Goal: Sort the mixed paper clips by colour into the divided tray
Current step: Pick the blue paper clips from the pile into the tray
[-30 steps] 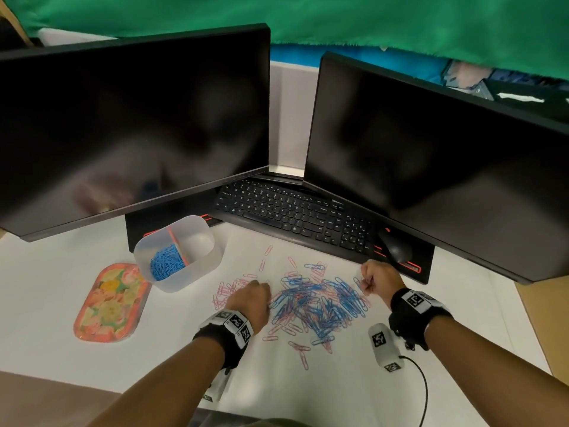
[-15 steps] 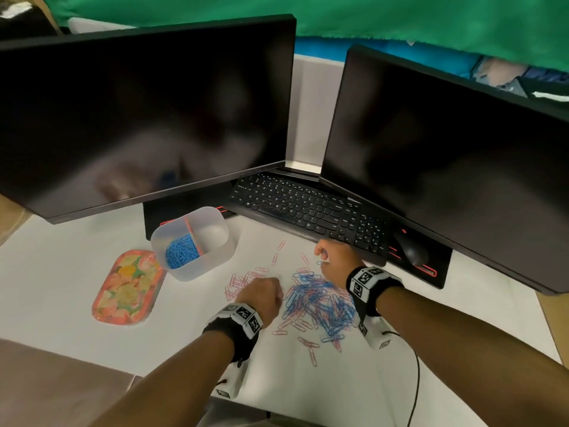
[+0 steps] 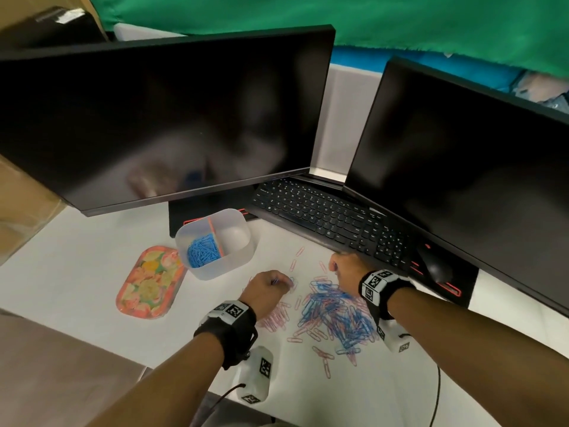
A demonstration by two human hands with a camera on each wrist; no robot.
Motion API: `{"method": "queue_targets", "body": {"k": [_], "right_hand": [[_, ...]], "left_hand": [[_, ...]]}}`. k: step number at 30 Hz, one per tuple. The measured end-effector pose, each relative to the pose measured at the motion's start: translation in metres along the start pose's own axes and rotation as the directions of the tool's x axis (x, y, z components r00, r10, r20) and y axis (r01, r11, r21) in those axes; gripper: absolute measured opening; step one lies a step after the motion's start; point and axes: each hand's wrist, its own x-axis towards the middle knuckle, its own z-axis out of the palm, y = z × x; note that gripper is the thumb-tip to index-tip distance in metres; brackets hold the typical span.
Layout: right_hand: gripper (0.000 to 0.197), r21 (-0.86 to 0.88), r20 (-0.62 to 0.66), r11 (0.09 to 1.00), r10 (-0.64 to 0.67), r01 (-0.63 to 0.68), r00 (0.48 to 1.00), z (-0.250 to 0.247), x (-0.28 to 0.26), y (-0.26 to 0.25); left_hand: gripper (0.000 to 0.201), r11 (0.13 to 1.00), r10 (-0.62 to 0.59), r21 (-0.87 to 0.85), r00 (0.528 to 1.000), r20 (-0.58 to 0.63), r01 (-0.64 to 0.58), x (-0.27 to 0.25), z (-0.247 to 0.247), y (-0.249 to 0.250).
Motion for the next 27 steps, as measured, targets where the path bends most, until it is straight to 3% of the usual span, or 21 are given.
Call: {"method": "queue_targets", "body": {"k": [3,5,7,9,10,12,15,20,24,27], "right_hand": [[0.023,0.208,0.010,0.977,0.046,-0.047,0.999,-0.007,-0.006,0.001],[0.022,0.478,0.014,0.875,0.081,-0.078,0.997,-0.018,-0.011,-0.003],[0.024,0.762,0.064,0.637,0.104,-0.116,0.993,-0.030,-0.018,-0.014],[0.022,0.913,0.132,0.379,0.065,-0.147,0.989,-0.038,-0.024,-0.035],[0.021,0.941,0.164,0.297,0.021,-0.163,0.986,-0.042,-0.027,-0.051],[0.020,0.959,0.196,0.223,-0.077,-0.175,0.978,-0.045,-0.025,-0.087],[0.024,0.947,0.178,0.299,-0.180,-0.119,0.967,-0.048,-0.011,-0.151],[0.028,0.811,0.169,0.585,-0.210,-0.015,0.963,-0.047,0.019,-0.241],[0.024,0.453,0.026,0.876,-0.198,0.165,0.980,-0.035,0.044,-0.266],[0.034,0.394,0.037,0.907,-0.175,0.146,0.984,-0.033,0.046,-0.267]], "left_hand": [[0.022,0.987,-0.037,-0.159,0.999,0.012,0.038,-0.005,-0.009,0.008],[0.022,0.949,-0.071,-0.307,0.997,0.006,0.070,-0.011,-0.019,0.014],[0.016,0.880,-0.097,-0.468,0.995,0.001,0.086,-0.020,-0.033,0.017],[0.013,0.827,-0.110,-0.557,0.993,-0.032,0.074,-0.027,-0.047,0.017],[0.014,0.815,-0.111,-0.577,0.992,-0.061,0.056,-0.030,-0.056,0.018],[0.014,0.803,-0.101,-0.596,0.986,-0.131,0.003,-0.035,-0.074,0.020],[0.015,0.819,-0.114,-0.571,0.956,-0.270,-0.063,-0.036,-0.104,0.020],[0.015,0.838,-0.208,-0.542,0.887,-0.413,-0.056,-0.030,-0.144,0.016],[0.018,0.885,-0.198,-0.465,0.879,-0.434,-0.031,-0.025,-0.154,0.016],[0.014,0.925,-0.202,-0.379,0.875,-0.439,0.023,-0.017,-0.155,0.010]]}}
